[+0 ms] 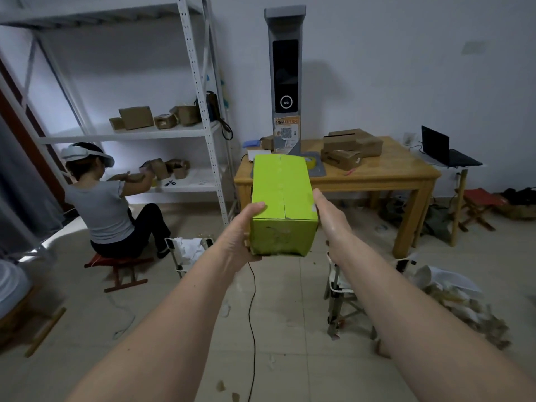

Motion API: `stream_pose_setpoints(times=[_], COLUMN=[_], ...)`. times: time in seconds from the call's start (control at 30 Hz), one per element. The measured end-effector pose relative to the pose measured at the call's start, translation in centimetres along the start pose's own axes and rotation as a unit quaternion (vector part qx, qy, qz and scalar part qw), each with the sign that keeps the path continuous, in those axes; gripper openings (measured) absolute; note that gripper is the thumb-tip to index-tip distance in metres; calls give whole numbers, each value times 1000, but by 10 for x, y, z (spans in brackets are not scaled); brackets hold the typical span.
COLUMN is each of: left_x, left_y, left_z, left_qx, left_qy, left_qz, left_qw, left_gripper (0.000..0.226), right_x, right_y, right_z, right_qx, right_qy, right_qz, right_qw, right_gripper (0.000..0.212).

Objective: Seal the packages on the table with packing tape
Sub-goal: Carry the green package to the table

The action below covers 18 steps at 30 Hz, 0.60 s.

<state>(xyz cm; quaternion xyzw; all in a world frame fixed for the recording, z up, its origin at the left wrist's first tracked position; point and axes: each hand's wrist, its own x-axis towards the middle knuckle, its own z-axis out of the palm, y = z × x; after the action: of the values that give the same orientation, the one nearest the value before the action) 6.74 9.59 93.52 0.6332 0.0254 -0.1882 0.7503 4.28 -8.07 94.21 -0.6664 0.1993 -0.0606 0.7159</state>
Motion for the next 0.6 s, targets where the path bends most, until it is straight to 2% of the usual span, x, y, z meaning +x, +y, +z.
stream_pose_setpoints(times=[0.13,0.23,0.37,0.47,0.6], left_x=[11,22,45,64,98], left_y=[3,4,12,20,37], left_z=[-18,-20,-18,-16,-1], left_qx=[-20,-24,-46,-49,-79], left_qy=[10,-3,-6,-12,-7], left_qz=[1,-6,-14,-20,-26], left_qw=[1000,1000,999,999,997], left_gripper=[70,66,90,95,81], right_x=[7,17,42,66,108], right_y=[23,31,23,16,-2], right_z=[18,26,31,31,29], right_qx=[42,67,78,93,105], right_qy=[-25,-58,-77,-118,-173], right_qz=[38,54,44,59,55], right_qw=[998,995,993,987,978], right_gripper=[75,63,48,64,74])
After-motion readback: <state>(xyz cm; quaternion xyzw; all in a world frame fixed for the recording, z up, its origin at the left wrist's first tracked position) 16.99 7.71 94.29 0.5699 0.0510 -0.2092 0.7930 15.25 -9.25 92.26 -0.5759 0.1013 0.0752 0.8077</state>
